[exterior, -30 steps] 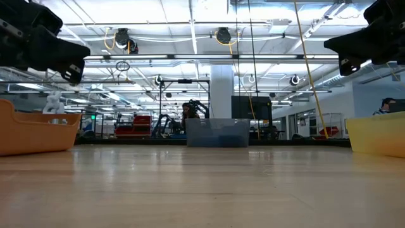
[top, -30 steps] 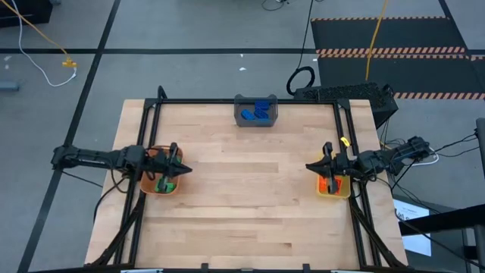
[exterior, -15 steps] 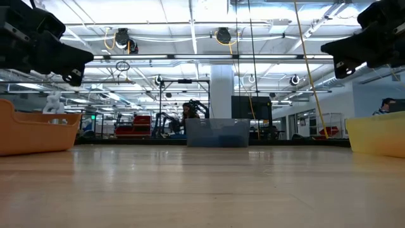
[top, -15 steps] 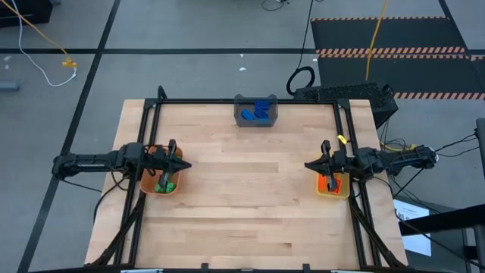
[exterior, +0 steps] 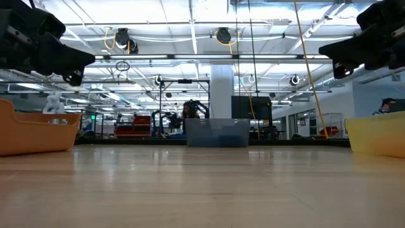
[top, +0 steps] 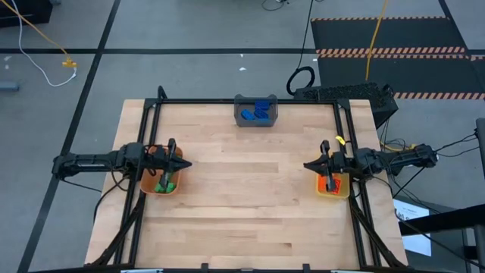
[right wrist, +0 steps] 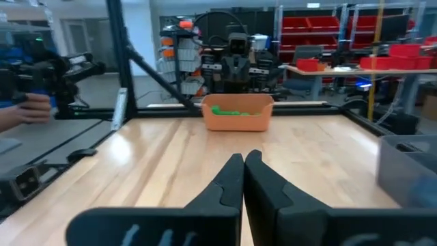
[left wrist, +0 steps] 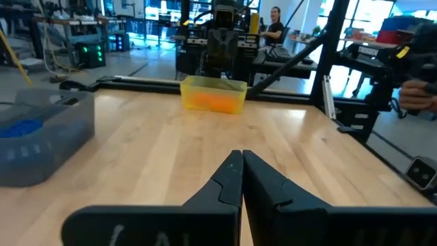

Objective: Sort & place blocks by color
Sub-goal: Return to Home Position

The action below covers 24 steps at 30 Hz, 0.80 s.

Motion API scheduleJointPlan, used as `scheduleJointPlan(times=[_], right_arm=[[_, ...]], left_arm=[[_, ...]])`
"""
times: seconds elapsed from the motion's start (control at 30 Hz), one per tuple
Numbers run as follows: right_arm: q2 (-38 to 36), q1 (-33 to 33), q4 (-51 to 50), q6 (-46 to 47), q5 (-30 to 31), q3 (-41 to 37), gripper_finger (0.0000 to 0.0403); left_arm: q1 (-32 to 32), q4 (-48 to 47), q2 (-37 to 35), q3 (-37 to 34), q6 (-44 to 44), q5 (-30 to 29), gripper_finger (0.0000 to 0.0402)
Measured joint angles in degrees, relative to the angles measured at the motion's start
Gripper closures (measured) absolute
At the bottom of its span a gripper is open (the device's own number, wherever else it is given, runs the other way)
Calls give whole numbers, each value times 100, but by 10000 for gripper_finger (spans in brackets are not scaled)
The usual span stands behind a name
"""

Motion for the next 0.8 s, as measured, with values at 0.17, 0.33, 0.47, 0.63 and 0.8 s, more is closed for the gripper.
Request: scheduleJointPlan(times=[0.17, 0.33, 0.47, 0.63, 0.8], right_arm=[[0, 0, 12, -52, 54, -2, 403], [0, 0, 14, -50, 54, -4, 403], [0, 0, 15, -50, 54, -4, 403], [0, 0, 17, -51, 54, -4, 403], [0, 0, 17, -49, 54, -4, 403]], left_arm=[[0, -2, 2, 0, 147, -22, 394], [0, -4, 2, 0, 166, -29, 394], [0, -7, 2, 0, 170, -29, 394], [0, -7, 2, 0, 162, -29, 394], [0, -7, 2, 0, 167, -29, 394]])
